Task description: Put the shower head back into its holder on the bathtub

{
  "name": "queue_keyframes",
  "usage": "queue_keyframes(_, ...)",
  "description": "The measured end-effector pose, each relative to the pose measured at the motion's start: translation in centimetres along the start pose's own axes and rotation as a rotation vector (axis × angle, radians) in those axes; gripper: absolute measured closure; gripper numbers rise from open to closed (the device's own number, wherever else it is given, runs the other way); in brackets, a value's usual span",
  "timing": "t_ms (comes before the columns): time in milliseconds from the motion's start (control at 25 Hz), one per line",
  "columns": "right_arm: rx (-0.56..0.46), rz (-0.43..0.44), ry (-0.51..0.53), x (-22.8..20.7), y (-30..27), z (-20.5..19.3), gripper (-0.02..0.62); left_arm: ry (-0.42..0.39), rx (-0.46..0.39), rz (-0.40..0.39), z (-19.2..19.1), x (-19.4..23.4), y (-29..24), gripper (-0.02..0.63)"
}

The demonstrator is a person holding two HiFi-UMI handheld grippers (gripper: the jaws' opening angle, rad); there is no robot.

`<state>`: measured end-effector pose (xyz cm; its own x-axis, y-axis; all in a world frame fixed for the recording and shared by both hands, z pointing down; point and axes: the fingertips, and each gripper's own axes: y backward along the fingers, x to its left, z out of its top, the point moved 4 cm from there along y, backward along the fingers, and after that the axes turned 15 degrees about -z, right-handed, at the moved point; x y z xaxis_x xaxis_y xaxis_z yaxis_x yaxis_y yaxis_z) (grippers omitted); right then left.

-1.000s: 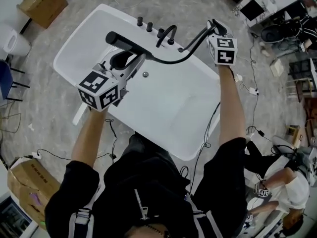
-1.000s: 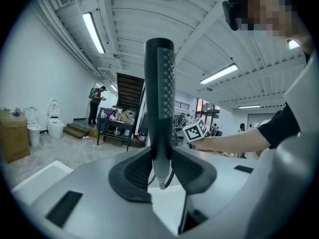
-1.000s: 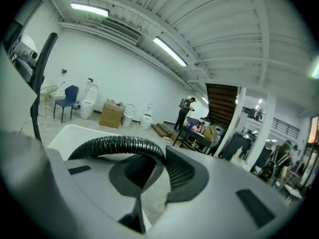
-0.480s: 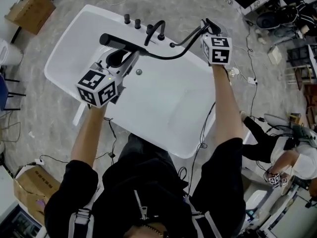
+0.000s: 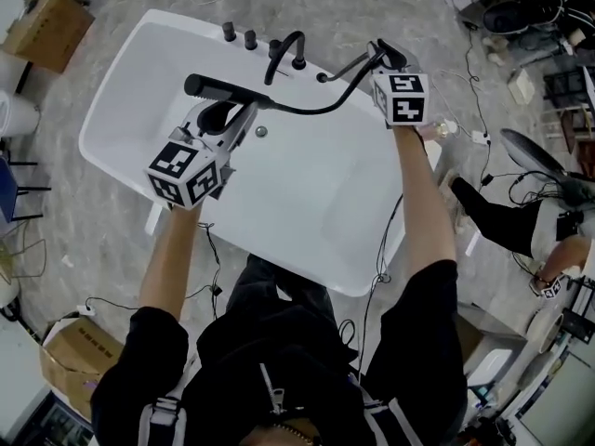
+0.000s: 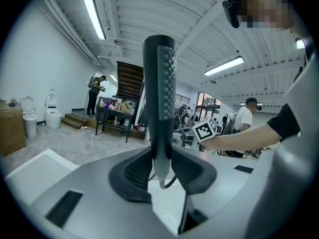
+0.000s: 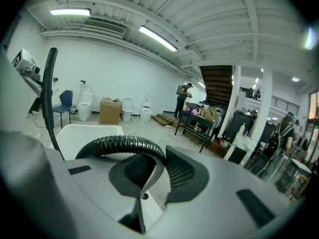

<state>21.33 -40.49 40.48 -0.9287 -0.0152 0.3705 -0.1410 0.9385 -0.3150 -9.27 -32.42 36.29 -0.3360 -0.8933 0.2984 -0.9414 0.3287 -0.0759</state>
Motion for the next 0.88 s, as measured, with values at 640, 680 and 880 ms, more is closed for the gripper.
queue_keyframes(640,0.096,0.029,-0.091,3.5,-3.8,-8.3,0.523,0.020,0.044,0.010,-6.2,2.9,-1.9,0.472)
queue_keyframes(680,0.103,0.031,-0.094,3.6,-4.0,-8.8,0.523,0.020,0.046,0.008,-6.6,2.9,-1.9,0.472)
queue_keyframes(880,0.139,0.049,-0.104,5.0,-5.1,-11.0,0.523,0.009,0.060,0.006,-7.8,3.5,-1.9,0.472)
